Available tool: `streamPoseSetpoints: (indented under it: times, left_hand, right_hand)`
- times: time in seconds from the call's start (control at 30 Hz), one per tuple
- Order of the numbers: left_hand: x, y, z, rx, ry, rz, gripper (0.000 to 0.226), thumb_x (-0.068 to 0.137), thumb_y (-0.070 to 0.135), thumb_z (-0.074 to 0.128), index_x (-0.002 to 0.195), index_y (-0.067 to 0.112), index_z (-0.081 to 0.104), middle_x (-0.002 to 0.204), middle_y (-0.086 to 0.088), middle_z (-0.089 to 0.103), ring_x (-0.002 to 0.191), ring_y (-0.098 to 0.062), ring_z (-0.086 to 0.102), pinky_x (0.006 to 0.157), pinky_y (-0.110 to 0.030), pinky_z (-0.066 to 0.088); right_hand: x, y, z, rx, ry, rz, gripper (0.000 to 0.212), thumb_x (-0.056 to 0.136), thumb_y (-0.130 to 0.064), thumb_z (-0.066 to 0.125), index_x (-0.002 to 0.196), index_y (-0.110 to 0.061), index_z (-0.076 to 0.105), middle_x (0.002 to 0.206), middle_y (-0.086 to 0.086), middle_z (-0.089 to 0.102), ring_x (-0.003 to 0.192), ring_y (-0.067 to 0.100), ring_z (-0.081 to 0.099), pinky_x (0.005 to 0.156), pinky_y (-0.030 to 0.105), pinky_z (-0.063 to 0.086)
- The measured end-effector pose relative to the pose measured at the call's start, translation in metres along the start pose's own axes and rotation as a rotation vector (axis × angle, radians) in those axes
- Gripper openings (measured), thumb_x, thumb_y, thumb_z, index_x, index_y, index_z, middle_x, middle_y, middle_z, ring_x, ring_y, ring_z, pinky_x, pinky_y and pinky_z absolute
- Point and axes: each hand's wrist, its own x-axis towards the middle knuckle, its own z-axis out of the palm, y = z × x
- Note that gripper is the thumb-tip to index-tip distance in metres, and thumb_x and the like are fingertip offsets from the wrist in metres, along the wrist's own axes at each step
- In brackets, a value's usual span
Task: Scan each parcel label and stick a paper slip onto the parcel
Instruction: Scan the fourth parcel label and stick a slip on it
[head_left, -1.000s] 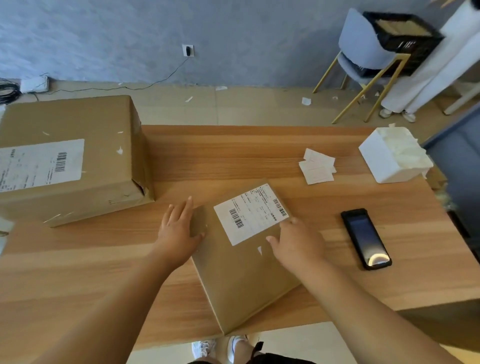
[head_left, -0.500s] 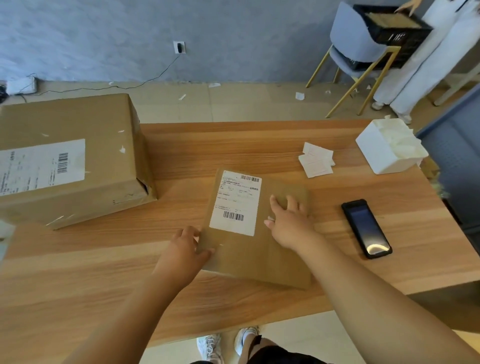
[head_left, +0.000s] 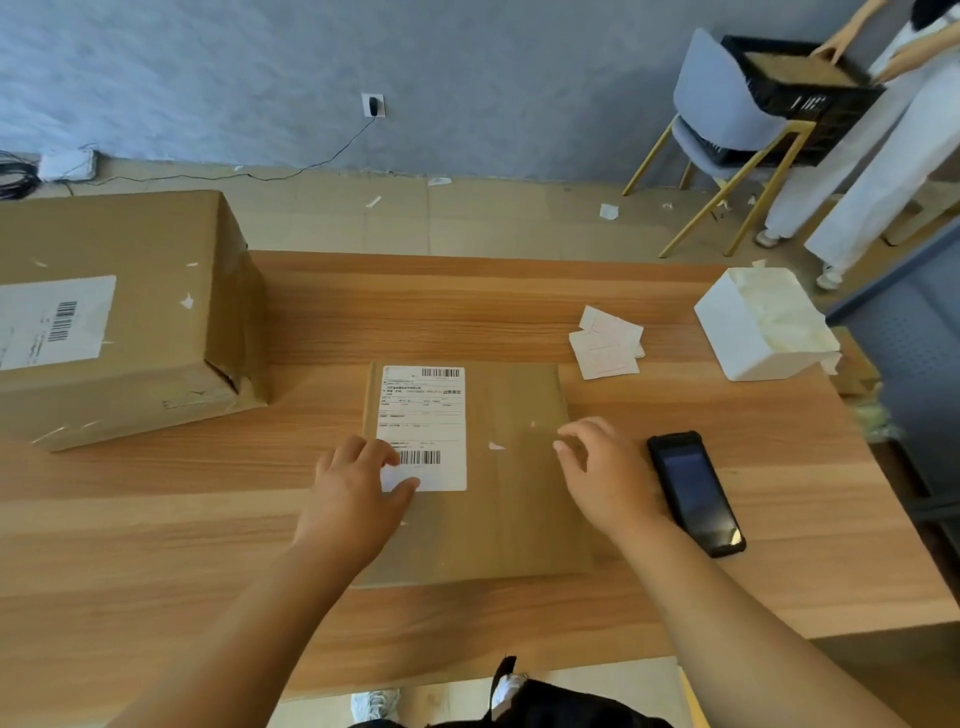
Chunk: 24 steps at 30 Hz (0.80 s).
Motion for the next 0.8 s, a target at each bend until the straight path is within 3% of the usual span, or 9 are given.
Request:
streamPoseSetpoints:
  times: [0.13, 0.3, 0.43, 0.53, 0.67, 0.73, 0.8]
  left_hand:
    - [0.0, 0.051, 0.027, -0.015, 0.015, 0.163, 0.031, 0.077, 0.024, 0.073, 0.105, 0.014, 0.064, 0.109, -0.003, 0.056, 0.106, -0.029, 0.046, 0.087, -0.033, 0.038]
    - [0.0, 0.1, 0.064, 0.014, -0.013, 0.286, 0.038, 0.074, 0.019, 0.077, 0.109, 0.01, 0.067, 0.113, -0.009, 0.06, 0.106, -0.036, 0.053, 0.088, -0.044, 0.045]
    - [-0.002, 0.116, 0.082, 0.109, -0.061, 0.211, 0.043, 0.081, 0.034, 0.069, 0.121, 0.017, 0.063, 0.129, -0.004, 0.054, 0.122, -0.032, 0.044, 0.098, -0.048, 0.037]
    - [-0.005, 0.118, 0.086, 0.128, -0.043, 0.179, 0.051, 0.082, 0.048, 0.051, 0.119, 0.016, 0.064, 0.129, -0.005, 0.055, 0.121, -0.033, 0.046, 0.099, -0.049, 0.038]
    - [-0.008, 0.118, 0.087, 0.125, -0.042, 0.178, 0.06, 0.08, 0.052, 0.04, 0.118, 0.013, 0.065, 0.128, -0.008, 0.056, 0.119, -0.036, 0.048, 0.099, -0.05, 0.04]
    - [-0.007, 0.12, 0.087, 0.103, -0.042, 0.17, 0.051, 0.082, 0.047, 0.051, 0.117, 0.011, 0.065, 0.128, -0.009, 0.056, 0.119, -0.037, 0.048, 0.1, -0.049, 0.038]
    - [-0.005, 0.12, 0.085, 0.061, -0.026, 0.171, 0.039, 0.08, 0.028, 0.071, 0.114, 0.008, 0.067, 0.126, -0.011, 0.057, 0.116, -0.037, 0.05, 0.1, -0.047, 0.038]
  right_hand:
    - [-0.015, 0.057, -0.019, -0.11, 0.012, 0.144, 0.03, 0.093, -0.031, 0.055, 0.12, -0.017, 0.059, 0.122, 0.001, 0.055, 0.114, 0.02, 0.046, 0.091, 0.033, 0.043]
    - [-0.024, 0.127, -0.032, -0.302, -0.102, 0.463, 0.08, 0.084, -0.054, 0.058, 0.144, -0.014, 0.024, 0.141, 0.011, 0.03, 0.124, 0.03, 0.03, 0.099, 0.038, 0.036]
    - [-0.019, 0.162, -0.032, -0.306, -0.211, 0.574, 0.119, 0.069, -0.075, 0.06, 0.149, -0.009, 0.001, 0.148, 0.012, 0.013, 0.131, 0.032, 0.024, 0.102, 0.041, 0.034]
    - [-0.013, 0.177, -0.026, -0.221, -0.323, 0.584, 0.13, 0.066, -0.077, 0.061, 0.149, -0.008, -0.012, 0.152, 0.012, 0.007, 0.133, 0.031, 0.028, 0.1, 0.04, 0.038]
    - [-0.008, 0.184, -0.019, -0.264, -0.326, 0.553, 0.121, 0.069, -0.069, 0.067, 0.149, -0.006, 0.001, 0.147, 0.012, 0.019, 0.125, 0.029, 0.035, 0.091, 0.037, 0.044]
    - [-0.005, 0.184, -0.02, -0.234, -0.292, 0.577, 0.11, 0.067, -0.061, 0.074, 0.144, -0.006, 0.018, 0.136, 0.011, 0.029, 0.111, 0.025, 0.042, 0.08, 0.035, 0.049]
    - [-0.002, 0.181, -0.023, -0.152, -0.259, 0.609, 0.1, 0.063, -0.053, 0.081, 0.134, -0.006, 0.028, 0.127, 0.01, 0.031, 0.093, 0.02, 0.043, 0.069, 0.032, 0.047]
